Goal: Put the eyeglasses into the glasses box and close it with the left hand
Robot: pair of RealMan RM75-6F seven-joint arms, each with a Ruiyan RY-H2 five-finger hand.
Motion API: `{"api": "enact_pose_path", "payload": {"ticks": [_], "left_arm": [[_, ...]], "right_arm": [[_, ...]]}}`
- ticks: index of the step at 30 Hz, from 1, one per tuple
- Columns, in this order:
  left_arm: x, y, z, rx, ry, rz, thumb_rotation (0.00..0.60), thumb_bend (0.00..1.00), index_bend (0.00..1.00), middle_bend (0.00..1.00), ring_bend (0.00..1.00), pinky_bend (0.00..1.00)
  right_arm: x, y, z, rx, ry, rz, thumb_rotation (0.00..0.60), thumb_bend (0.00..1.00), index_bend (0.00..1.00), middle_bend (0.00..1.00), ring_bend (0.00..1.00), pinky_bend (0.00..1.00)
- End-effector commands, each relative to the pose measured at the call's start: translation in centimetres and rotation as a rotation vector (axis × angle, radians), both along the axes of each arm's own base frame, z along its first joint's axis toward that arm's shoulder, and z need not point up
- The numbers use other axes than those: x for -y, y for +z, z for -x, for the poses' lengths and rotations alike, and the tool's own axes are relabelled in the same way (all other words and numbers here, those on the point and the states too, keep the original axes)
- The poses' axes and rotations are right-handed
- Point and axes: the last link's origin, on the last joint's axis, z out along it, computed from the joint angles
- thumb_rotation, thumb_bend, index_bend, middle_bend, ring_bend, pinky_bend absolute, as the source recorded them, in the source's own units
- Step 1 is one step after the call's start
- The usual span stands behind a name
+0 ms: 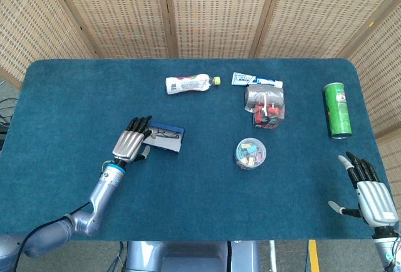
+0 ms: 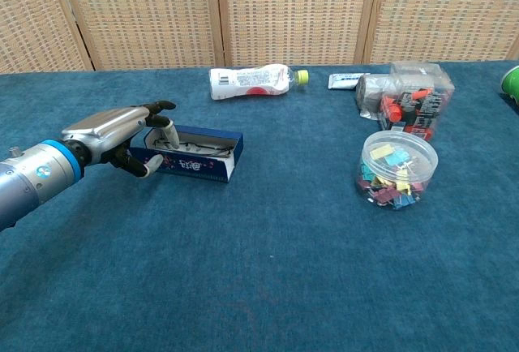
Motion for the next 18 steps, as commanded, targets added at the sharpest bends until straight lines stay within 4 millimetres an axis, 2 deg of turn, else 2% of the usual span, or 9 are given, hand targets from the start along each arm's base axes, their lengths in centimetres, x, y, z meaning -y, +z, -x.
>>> {"api": "enact_pose_path", "payload": {"ticks": [1,6,13,18], "left_arm": [[-0.2,-0.2,-0.1,-0.006,0.005,0.007,0.600,0.52,0.39,0.00,0.00,0.00],[0.1,-0.5,0.2,-0.004,0.011,0.020,0.600,0.52,0.42,0.00,0.00,0.00],[0.7,-0.6,0.5,0.003,-0.008,0.029,0.600,0.52,0.65,0.00,0.00,0.00],[1.5,0.1,1.3,-0.007,-0.032,0.023,0.600,0.52,0.69,0.00,0.00,0.00]], "right_arm": [[0.0,0.0,0.0,0.000,0.000,0.000,0.600,0.00,0.00,0.00,0.00,0.00],[0.0,0.0,0.0,0.001,0.000,-0.002,0.600,0.00,0.00,0.00,0.00,0.00],[0.0,0.0,0.0,0.003,0.000,-0.002,0.600,0.00,0.00,0.00,0.00,0.00],[0.1,0.0,0.0,-0.001,0.000,-0.002,0.600,0.00,0.00,0.00,0.00,0.00]]}}
